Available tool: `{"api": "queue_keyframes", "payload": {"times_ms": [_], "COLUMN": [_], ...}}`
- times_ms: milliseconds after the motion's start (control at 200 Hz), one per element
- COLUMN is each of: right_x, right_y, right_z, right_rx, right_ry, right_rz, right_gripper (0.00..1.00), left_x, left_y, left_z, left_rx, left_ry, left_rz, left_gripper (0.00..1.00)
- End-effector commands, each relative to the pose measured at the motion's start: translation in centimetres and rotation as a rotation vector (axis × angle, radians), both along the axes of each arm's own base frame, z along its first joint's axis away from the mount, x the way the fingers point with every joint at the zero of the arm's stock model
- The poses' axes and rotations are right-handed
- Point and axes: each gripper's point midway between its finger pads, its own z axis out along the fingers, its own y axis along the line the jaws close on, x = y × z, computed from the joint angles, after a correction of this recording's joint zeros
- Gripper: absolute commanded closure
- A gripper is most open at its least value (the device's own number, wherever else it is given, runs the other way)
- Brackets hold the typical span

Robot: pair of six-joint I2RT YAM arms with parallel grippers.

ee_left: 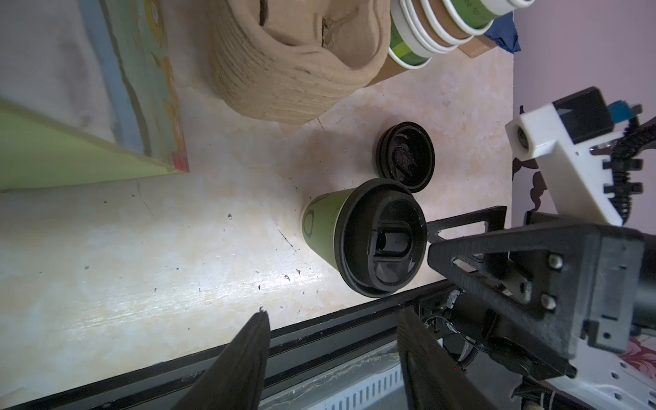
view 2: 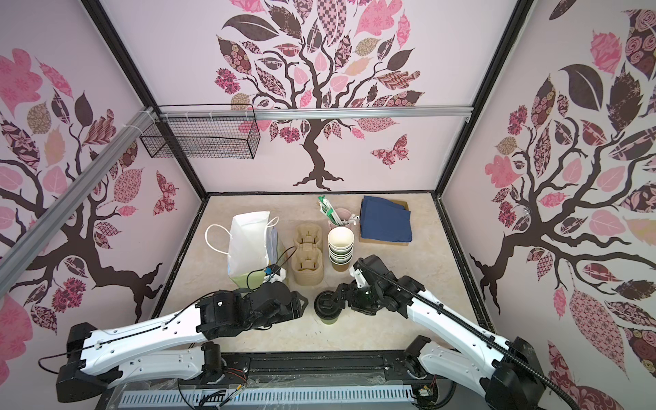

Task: Pack a coffee takeout order
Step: Close the lid on the coffee cup.

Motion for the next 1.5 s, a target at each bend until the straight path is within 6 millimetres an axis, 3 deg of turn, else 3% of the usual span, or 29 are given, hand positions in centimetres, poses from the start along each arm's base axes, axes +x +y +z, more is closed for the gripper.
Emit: {"api": "queue_keyframes", "payload": {"times_ms": [0, 275, 655, 975, 1055, 1316, 1496], "right_x": [0.0, -0.1, 0.0, 0.1, 0.5, 1.5, 2.2], "right_y": [-0.5, -0.7, -0.5, -0.1, -0.5, -0.5, -0.5], "right_z": [-0.7, -0.6, -0.5, -0.2, 0.0, 1.5, 2.1], "right_rx": [-0.026, -0.034, -0.03, -0.023, -0.069, -0.242, -0.425], "right_ry": [0.026, 0.023, 0.027, 0.016, -0.002, -0.096, -0.19], "right_rz": [-0.025, -0.029, -0.022, 0.0, 0.01, 0.055, 0.101], "right_gripper": [0.08, 0.08, 0.09, 0.07, 0.0, 0.0, 0.0], "left_x": [0.1, 0.5, 0.3, 1.2, 1.3, 0.5, 0.0], "left_y": [-0.1, -2.4, -1.8, -1.2, -1.1, 0.1, 2.6], "left_z": [-2.2, -3.9, -5.5, -2.2, -1.3, 2.0, 3.9], "left_rx": [0.031, 0.016, 0.075, 0.108, 0.116, 0.115, 0.127], "left_ry": [0.028, 0.059, 0.092, -0.012, -0.03, -0.106, -0.13], "left_rz": [0.014, 0.003, 0.013, -0.029, -0.036, -0.014, 0.052], "left_gripper": [0.44, 0.52, 0.58, 0.5, 0.47, 0.46, 0.45]}}
